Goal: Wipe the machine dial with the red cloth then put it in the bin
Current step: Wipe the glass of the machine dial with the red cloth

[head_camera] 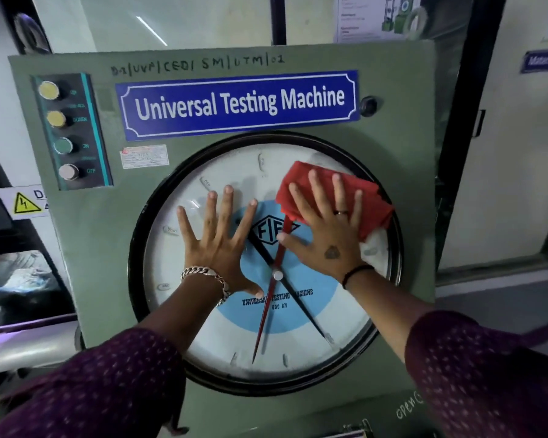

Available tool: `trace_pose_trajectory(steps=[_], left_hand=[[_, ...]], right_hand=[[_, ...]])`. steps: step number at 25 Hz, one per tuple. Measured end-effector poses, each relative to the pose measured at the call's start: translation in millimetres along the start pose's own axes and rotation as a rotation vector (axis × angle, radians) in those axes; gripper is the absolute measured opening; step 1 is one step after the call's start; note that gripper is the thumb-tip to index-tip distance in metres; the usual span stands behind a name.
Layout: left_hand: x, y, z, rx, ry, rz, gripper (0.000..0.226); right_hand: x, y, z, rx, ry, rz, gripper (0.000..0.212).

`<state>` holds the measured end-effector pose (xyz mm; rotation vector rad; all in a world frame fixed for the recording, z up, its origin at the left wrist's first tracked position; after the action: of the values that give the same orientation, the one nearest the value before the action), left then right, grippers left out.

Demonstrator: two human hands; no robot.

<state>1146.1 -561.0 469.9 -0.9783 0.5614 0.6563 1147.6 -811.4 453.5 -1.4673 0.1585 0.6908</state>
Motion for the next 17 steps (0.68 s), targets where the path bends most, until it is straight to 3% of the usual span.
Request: trace_pose_trajectory(steps=[4,10,14,17], left_hand=[[-2,-2,2,-0.005,0.010,0.003,0.192],[-25,4,4,-0.021,0.024,0.083,0.184],[-63,27,23,-0.060,0.129,0.166,0.170],[-99,65,37,-0.153,0.215,0.165,0.157]], right_hand=[[-4,54,-21,-0.242,0.026,0.149,0.099],[-56,10,-11,-0.012,-0.086,0.203,0.079],[-98,-18,22,-0.032,-0.333,0.356,0.065],[-128,0,48,-0.073,-0.482,0.352,0.062]])
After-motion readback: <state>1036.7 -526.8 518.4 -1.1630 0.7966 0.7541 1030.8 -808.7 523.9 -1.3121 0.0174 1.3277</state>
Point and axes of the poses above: each hand's wrist, its own y-axis away from the middle knuckle, its own x-axis out of the palm, z = x × y, the point moved 1 cm from there along -y, towards the middle knuckle, and after that the axes turned 12 degrees about -y, right-handed, at the moved point
